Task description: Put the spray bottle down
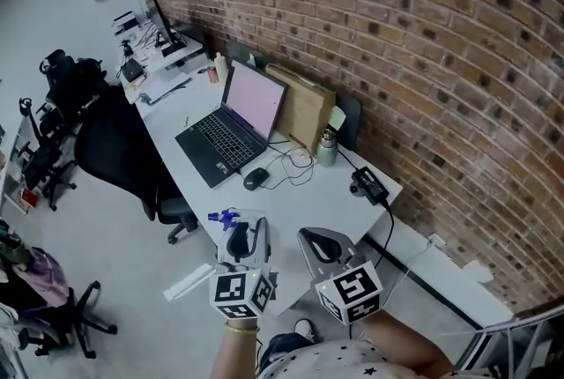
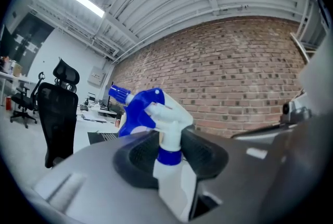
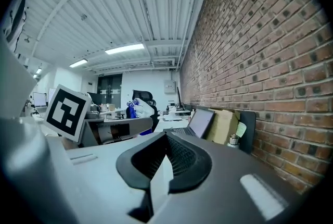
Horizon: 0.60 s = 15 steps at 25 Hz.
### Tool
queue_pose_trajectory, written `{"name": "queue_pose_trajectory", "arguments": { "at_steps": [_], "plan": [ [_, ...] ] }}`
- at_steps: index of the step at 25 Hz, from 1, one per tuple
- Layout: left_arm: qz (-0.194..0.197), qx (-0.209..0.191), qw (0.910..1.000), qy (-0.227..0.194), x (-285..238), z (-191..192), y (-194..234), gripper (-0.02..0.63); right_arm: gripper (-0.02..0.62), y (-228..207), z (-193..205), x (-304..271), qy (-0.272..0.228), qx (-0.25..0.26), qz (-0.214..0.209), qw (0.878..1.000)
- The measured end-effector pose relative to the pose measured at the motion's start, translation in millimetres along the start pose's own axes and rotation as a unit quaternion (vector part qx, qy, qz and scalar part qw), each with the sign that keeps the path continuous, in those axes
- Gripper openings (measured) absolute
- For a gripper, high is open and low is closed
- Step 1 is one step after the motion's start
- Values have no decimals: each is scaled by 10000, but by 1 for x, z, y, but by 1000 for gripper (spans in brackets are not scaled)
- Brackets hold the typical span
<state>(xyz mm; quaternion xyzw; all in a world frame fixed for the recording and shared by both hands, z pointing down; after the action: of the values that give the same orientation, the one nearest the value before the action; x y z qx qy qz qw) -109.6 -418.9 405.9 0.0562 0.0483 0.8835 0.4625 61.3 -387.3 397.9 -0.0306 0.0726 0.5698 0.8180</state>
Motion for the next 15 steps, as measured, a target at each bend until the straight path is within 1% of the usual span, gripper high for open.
{"name": "queue_pose_trajectory", "arguments": {
  "at_steps": [4,7,12,15],
  "plan": [
    [16,86,9998,185,-11,13,18,129,-2,2,1,-23,53,-55,20,10000],
    [62,96,9997,223,-14,20,24,130,-2,4,1,-34,37,-123,52,9999],
    [162,14,9996,216,-11,26,24,130,-2,10,6,-42,90,-178,17,9998],
    [186,-44,9992,346,-10,25,20,132,-2,13,8,-43,105,-183,2,9998]
  ]
}}
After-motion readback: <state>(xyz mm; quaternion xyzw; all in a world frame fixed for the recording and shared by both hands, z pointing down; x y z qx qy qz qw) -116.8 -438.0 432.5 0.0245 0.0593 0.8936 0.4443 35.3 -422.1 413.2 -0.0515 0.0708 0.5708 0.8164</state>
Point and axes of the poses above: the fingertips, and each gripper's own axes: x backward along the fingers, y to its left, z out of its underside, the point moved 9 cm from there along x, backward along the fingers, and after that the axes turned 14 degrees about z, right-handed, at the moved point
